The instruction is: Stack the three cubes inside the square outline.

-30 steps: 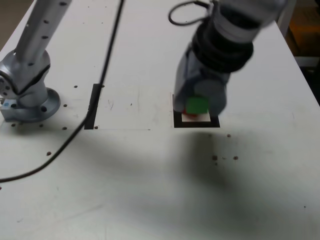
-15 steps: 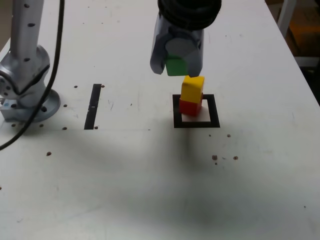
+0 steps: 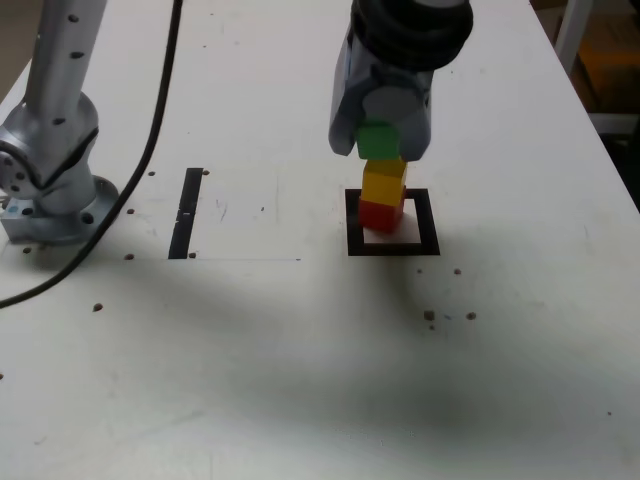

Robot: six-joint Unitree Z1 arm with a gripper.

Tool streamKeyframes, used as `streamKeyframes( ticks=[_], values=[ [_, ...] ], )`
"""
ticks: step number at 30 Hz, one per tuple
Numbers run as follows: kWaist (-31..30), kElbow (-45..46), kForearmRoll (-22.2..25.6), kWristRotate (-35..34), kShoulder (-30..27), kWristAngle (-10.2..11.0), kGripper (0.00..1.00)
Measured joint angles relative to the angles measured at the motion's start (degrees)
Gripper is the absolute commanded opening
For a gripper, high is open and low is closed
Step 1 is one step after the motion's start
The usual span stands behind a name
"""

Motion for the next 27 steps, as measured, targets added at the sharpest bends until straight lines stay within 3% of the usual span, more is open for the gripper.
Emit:
streamKeyframes(
  ticks=[11,21,27],
  values=[
    [0.0,-1.4,0.1,1.3,2.3,-0.8,0.18],
    [0.0,-1.6,0.1,1.4,2.6,-0.2,0.35],
    [0.0,-1.6,0.2,1.4,3.0,-0.2,0.50]
  ],
)
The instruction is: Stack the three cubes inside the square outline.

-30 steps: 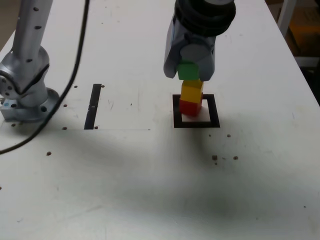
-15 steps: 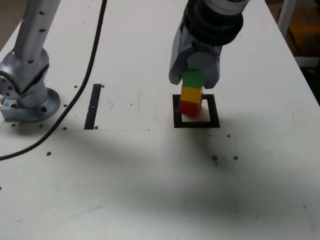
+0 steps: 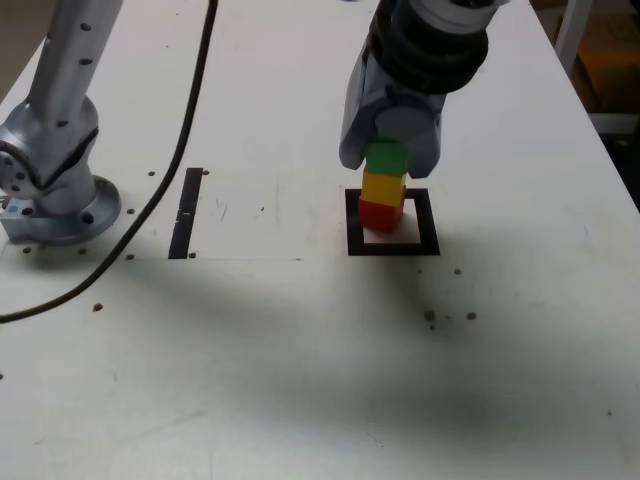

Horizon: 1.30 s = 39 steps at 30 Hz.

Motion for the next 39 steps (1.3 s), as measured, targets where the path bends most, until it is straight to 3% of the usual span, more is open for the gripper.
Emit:
streamKeyframes(
  ticks=[3,9,13,26,34,39],
  values=[
    [0.0,0.0,0.1,0.0,0.1,0.0,0.59],
    [0.1,0.0,0.1,0.6,0.1,-0.2,0.87],
    [0.2,0.1,0.2,0.7,0.0,0.3,0.98],
    [0.2,3.0,0.4,0.4,-6.3,1.8,1.00],
    [1.0,17.7,0.0,-0.9,-17.8,1.1,1.00],
    [1.8,29.2,-3.2,-1.1,-26.6,0.4,0.99]
  ],
)
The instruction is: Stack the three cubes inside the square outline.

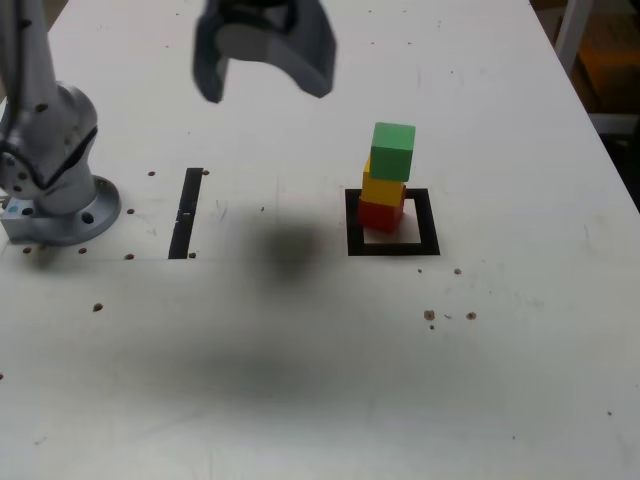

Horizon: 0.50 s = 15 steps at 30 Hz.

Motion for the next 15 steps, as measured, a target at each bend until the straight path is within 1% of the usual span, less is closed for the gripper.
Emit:
streamKeyframes(
  ticks=[2,3,4,6,8,9,11,13,15],
  values=[
    [0.2,7.2,-5.6,-0.2,-5.6,-1.6,0.99],
    [0.4,9.0,-6.9,-0.2,-6.4,-1.9,0.99],
    [1.0,12.8,-10.0,-0.2,-7.1,-2.6,0.99],
    [1.6,15.5,-10.9,-0.1,-7.1,-2.9,0.99],
    [2.5,19.6,-13.4,0.1,-7.6,-3.6,0.99],
    [2.8,20.6,-14.1,0.2,-7.7,-3.7,0.99],
    [3.3,23.6,-16.9,0.6,-8.4,-4.1,0.99],
    [3.6,26.9,-20.8,1.0,-8.6,-4.6,0.99],
    [3.8,32.7,-26.7,1.5,-8.6,-5.4,0.99]
  ],
)
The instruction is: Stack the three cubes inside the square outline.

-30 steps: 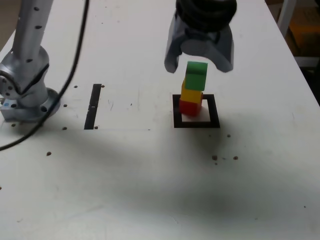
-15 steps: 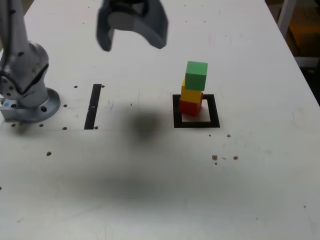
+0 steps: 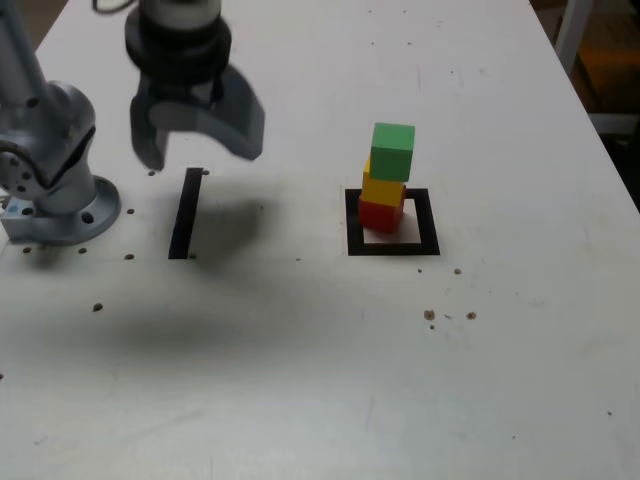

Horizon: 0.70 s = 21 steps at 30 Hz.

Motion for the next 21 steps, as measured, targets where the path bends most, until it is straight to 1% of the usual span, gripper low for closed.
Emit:
streamKeyframes(
  ticks=[3,6,11,14,16,19,21],
  values=[
    [0.0,4.3,-3.4,0.0,-0.2,-0.1,0.99],
    [0.0,6.7,-4.3,0.8,-0.6,-0.6,0.99],
    [-0.5,8.5,-5.6,6.0,-1.1,-3.0,1.00],
    [-0.3,9.1,-6.3,11.7,-1.9,-4.9,1.00],
    [0.3,9.5,-6.8,14.3,-2.4,-6.2,1.00],
    [1.1,10.0,-7.2,15.9,-3.0,-7.4,1.00],
    [1.2,10.0,-7.2,16.0,-3.5,-7.6,1.00]
  ],
)
